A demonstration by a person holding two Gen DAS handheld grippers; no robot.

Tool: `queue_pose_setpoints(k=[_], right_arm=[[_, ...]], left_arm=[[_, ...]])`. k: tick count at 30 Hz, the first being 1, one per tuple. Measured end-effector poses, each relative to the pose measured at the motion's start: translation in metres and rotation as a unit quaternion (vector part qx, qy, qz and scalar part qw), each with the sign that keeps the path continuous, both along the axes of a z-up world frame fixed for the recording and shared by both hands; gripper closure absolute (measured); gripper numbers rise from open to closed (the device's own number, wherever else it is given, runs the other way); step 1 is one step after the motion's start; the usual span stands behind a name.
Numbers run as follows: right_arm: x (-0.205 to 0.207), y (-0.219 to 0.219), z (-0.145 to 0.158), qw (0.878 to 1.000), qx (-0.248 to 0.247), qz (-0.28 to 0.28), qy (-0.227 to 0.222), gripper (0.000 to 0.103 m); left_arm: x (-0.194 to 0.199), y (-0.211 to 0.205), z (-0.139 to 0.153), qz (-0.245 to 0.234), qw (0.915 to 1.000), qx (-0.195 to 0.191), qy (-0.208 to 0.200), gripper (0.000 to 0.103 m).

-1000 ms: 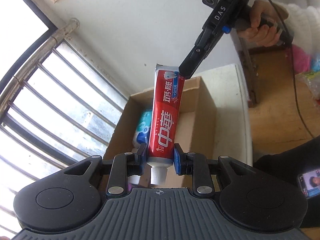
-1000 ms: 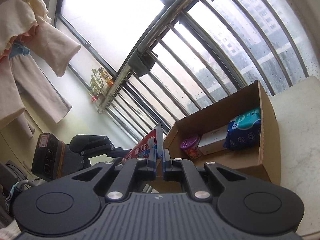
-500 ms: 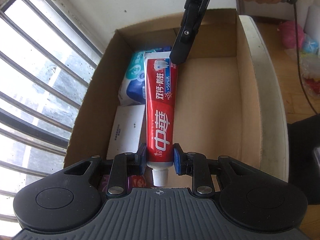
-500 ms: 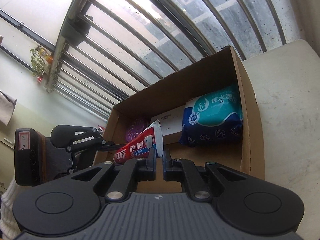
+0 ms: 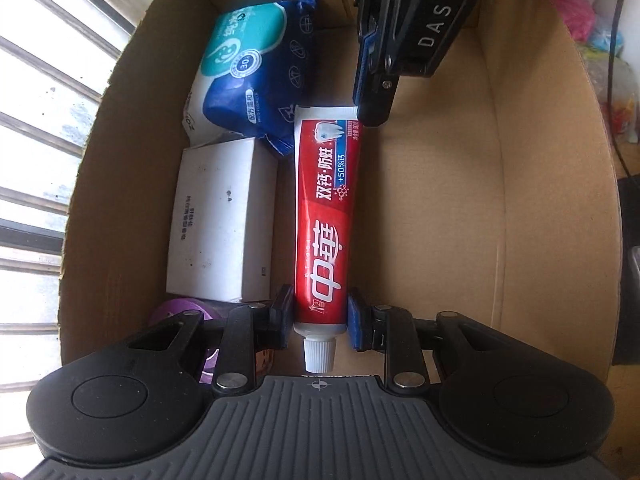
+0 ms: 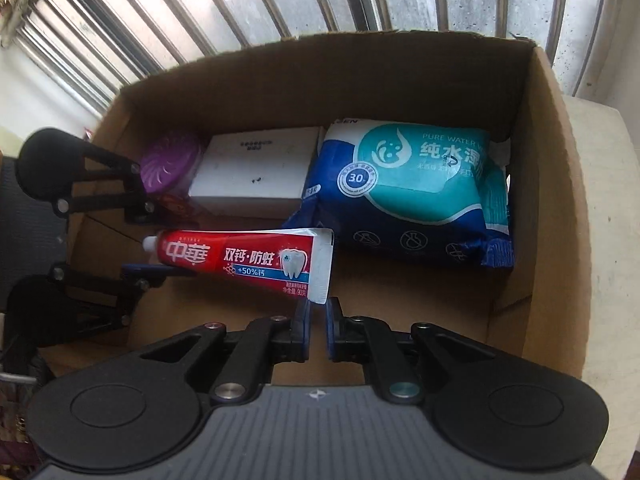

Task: Organize objects
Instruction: 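Lower the toothpaste tube into the box beside the white box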

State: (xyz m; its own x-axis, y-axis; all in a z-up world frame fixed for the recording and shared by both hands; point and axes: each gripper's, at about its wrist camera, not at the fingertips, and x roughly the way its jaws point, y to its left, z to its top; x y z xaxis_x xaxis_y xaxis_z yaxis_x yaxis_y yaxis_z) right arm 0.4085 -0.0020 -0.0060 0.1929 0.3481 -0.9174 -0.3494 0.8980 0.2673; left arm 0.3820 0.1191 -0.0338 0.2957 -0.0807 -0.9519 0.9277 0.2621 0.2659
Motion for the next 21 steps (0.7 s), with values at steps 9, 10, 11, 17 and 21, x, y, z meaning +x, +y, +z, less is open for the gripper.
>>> queue_pose_setpoints(k=[9,10,11,17,21], right_arm=[[0.000,-0.001,0.002,1.000,-0.023,-0.004,-0.014,0.095],[-0.001,-0.001,0.003,1.000,-0.024,-0.005,-0.016,0.095],[-0.001,-0.001,0.004,0.999,-0.025,-0.007,-0.021,0.095],[-0.006,-0.003,0.006,0.999,-0.017,-0.001,-0.028,0.095],[-0.005,-0.004,0.008,0.999,-0.016,-0.002,-0.033,0.095]], left_arm=[[0.003,-0.004,-0.001,0.023,0.9997,0.001,0.003,0.076],[0.003,-0.005,-0.001,0.027,0.9996,0.007,0.002,0.075],[0.003,-0.006,0.000,0.032,0.9994,0.013,-0.001,0.074],[-0.005,-0.007,0.018,0.024,0.9993,-0.015,-0.023,0.071],[-0.001,-0.012,0.020,0.018,0.9996,-0.015,-0.016,0.071]])
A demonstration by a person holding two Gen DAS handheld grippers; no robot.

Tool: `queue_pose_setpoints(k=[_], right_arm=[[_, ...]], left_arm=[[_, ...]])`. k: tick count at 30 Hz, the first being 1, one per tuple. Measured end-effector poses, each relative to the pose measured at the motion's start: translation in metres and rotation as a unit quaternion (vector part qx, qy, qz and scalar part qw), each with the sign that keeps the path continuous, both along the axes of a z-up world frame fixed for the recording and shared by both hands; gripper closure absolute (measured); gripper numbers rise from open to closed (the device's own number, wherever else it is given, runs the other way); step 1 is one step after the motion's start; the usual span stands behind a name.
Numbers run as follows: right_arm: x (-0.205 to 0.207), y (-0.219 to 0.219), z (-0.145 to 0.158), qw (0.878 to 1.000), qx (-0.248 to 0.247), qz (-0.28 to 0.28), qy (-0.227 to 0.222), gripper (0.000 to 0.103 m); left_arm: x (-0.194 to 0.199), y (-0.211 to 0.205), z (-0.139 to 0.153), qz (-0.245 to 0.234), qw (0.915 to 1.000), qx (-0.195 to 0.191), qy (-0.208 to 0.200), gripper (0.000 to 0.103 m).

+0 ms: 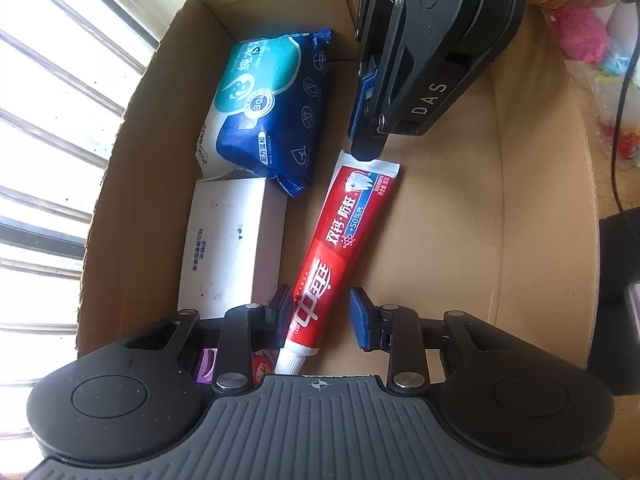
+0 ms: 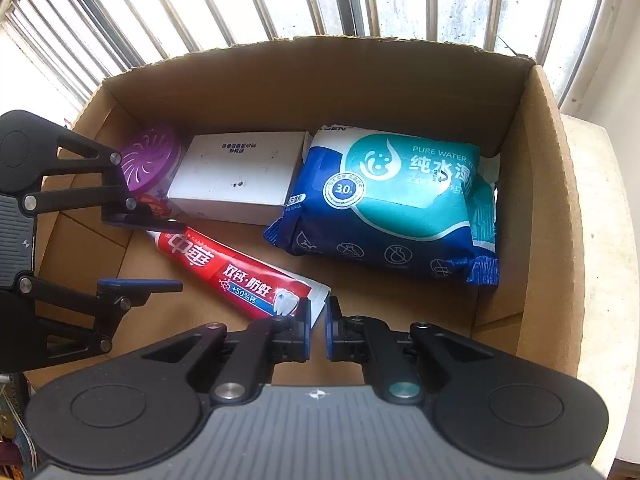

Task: Organize objects
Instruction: 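Lower the toothpaste tube into the box beside the white box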

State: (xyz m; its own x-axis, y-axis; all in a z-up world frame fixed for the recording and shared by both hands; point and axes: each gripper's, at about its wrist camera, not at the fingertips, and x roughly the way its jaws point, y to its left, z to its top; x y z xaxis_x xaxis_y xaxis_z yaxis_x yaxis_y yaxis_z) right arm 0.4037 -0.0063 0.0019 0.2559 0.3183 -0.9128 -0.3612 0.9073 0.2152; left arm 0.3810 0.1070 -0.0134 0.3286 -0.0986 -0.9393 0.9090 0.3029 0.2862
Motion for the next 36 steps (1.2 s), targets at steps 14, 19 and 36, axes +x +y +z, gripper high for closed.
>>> queue_pose_setpoints(k=[14,19,36], right_arm=[[0.001,-0.003,0.001,1.000,0.014,0.007,-0.008,0.095],[0.004,-0.005,0.001,1.000,0.018,0.007,-0.007,0.095],[-0.003,0.000,-0.003,1.000,0.016,0.006,-0.015,0.095]], left_arm=[[0.025,-0.013,-0.006,0.042,0.9979,-0.010,0.048,0.074],[0.025,-0.011,-0.003,0.047,0.9976,-0.010,0.051,0.074],[0.016,-0.002,0.022,0.027,0.9995,-0.014,0.006,0.065]])
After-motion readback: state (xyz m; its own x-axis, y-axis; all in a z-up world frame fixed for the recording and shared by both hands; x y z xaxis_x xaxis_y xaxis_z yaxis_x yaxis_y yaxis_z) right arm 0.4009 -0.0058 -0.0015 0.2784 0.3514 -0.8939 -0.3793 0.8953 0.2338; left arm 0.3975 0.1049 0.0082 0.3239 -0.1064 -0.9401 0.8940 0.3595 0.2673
